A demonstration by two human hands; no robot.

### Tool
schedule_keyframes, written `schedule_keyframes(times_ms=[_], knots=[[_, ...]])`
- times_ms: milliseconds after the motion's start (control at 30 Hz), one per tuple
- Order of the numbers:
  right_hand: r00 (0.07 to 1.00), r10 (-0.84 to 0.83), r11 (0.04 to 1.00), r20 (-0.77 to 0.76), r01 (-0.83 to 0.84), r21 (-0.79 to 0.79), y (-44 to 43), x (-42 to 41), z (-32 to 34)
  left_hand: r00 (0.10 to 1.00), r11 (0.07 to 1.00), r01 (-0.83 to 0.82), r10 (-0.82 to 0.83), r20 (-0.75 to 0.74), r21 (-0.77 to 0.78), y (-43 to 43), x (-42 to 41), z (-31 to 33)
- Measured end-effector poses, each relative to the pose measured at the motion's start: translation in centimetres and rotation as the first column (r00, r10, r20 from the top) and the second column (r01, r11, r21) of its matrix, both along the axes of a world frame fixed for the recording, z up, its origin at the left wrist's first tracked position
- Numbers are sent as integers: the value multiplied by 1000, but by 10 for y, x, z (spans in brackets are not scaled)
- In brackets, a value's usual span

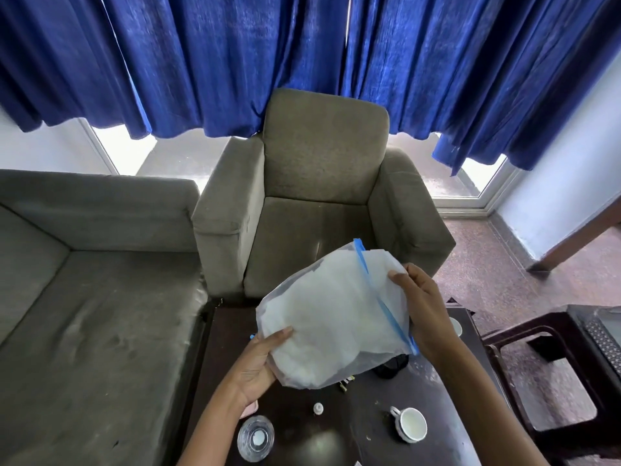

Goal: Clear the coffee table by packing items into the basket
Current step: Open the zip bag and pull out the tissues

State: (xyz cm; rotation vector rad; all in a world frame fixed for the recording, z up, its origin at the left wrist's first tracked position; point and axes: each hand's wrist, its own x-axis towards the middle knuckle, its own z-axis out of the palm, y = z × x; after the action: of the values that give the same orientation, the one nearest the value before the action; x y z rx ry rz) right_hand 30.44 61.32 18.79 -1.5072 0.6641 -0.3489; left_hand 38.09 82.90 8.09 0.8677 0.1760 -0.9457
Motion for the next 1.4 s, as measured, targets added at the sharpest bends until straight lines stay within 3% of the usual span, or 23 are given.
schedule_keyframes(times_ms=[200,367,500,633,733,900,1067,1233,1400], knots=[[990,-143,990,-5,143,-6,-6,4,1,1000,1000,-19,19,-1,-5,0,4,2],[995,-1,1000,-103,0,-10,-15,6,-5,1000,1000,-17,17,12,-4,-2,10,3],[988,-83,993,-129,93,72,-20,9,-8,999,999,-29,27,36,43,1,18,0],[977,-186,982,-104,186,-8,-35,9,-9,994,984,-102,95,55,148,12,30,-13],[960,-258,965,-110,262,24,-52,3,-12,978,922,-207,189,88,326,28,46,-34],[940,-297,948,-165,312,70,-66,-10,-37,944,714,-312,308,119,627,57,72,-84],[910,-254,944,-329,308,121,-57,-26,-82,987,668,-123,161,20,734,45,68,-125],[838,-264,953,-478,304,8,-43,-33,-124,992,647,126,-62,-113,752,14,67,-182],[784,-287,946,-551,324,-31,-43,-44,-170,984,638,174,-76,-163,750,-1,74,-241]])
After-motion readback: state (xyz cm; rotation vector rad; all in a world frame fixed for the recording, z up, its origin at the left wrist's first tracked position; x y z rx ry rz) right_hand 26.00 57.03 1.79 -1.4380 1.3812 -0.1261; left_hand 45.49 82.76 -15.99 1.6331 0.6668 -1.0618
